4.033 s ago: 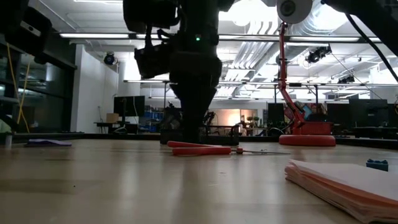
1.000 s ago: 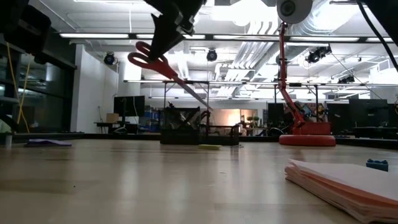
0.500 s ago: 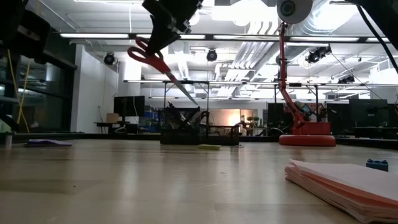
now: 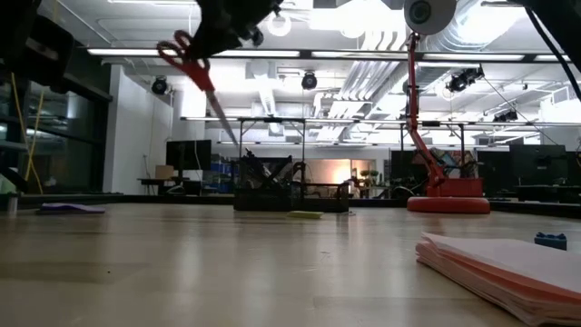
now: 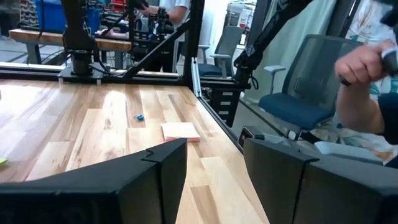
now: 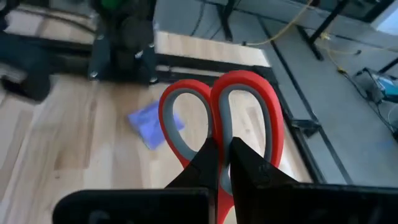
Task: Pick and place office supplies into organizer
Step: Put the orange scissor into the desk organizer
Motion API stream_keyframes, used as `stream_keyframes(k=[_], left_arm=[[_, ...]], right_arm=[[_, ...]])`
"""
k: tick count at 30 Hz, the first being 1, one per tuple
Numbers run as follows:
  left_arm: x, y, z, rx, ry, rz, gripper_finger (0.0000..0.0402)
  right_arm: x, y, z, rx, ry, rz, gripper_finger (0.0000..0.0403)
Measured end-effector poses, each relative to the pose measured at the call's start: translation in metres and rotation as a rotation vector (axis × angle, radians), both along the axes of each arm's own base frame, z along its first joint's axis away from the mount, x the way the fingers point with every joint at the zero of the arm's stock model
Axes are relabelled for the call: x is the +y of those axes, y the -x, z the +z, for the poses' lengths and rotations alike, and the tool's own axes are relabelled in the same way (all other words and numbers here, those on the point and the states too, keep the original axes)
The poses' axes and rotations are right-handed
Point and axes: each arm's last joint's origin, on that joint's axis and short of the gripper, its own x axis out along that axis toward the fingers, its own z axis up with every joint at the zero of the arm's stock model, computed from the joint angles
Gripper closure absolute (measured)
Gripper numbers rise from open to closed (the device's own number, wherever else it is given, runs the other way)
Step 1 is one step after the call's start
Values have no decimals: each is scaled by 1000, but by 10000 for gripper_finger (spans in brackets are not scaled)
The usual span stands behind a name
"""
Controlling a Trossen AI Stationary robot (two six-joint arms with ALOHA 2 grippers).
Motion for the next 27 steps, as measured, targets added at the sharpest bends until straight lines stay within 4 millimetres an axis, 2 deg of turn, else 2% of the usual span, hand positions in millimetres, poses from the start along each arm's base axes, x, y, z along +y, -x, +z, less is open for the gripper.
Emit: stream_keyframes(k=[5, 9, 12, 16, 18, 21, 27], left_arm=[[1, 0, 0, 1, -4, 22, 252], [1, 0, 0, -1, -10, 29, 252], [1, 0, 0, -5, -5, 34, 252], [1, 0, 1, -14, -1, 43, 252], [1, 0, 2, -16, -4, 43, 252], [2, 0, 4, -33, -7, 55, 252], [2, 0, 6, -60, -16, 81, 252]], right_arm=[[21, 8, -34, 31, -2, -9, 403], [17, 27, -44, -37, -22, -52, 403], [15, 54, -37, -151, -22, -62, 403], [9, 89, -14, -387, 16, -44, 403], [1, 99, -14, -440, 47, -64, 403], [-23, 109, -22, -449, 63, -122, 403], [-66, 116, -27, -487, 90, -179, 403]])
